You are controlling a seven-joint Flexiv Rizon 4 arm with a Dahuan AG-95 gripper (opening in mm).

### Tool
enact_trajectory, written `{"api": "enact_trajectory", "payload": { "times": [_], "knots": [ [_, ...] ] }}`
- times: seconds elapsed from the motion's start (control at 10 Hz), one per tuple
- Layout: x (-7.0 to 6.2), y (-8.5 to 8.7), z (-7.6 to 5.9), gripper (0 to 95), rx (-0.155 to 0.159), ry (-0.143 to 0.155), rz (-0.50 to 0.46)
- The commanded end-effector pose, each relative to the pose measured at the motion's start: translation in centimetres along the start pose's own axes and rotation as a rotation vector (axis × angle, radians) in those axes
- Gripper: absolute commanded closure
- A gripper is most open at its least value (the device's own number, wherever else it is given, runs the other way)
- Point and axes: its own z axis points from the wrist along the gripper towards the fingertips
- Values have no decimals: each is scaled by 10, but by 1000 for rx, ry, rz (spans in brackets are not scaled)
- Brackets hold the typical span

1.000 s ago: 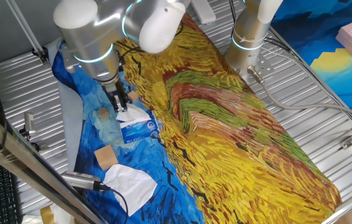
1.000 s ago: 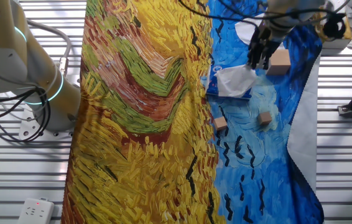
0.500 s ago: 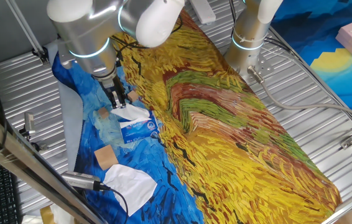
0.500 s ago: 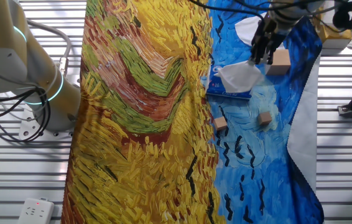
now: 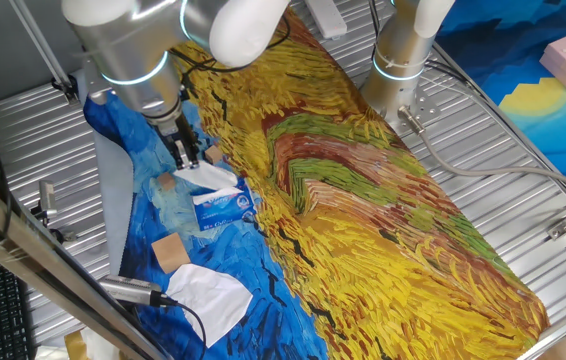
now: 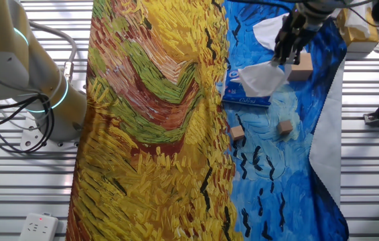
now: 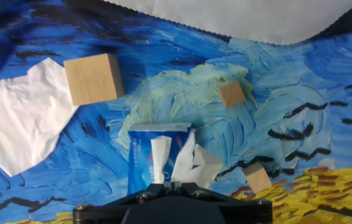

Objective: Pull out a napkin

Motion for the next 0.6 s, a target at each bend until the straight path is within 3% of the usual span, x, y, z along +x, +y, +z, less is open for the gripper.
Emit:
{"api": "enact_trajectory", "payload": {
  "times": [0.1,0.6],
  "knots": [
    [2,0,-4,950,0,3,-1],
    [4,1,-18,950,15,0,-16]
  ]
}}
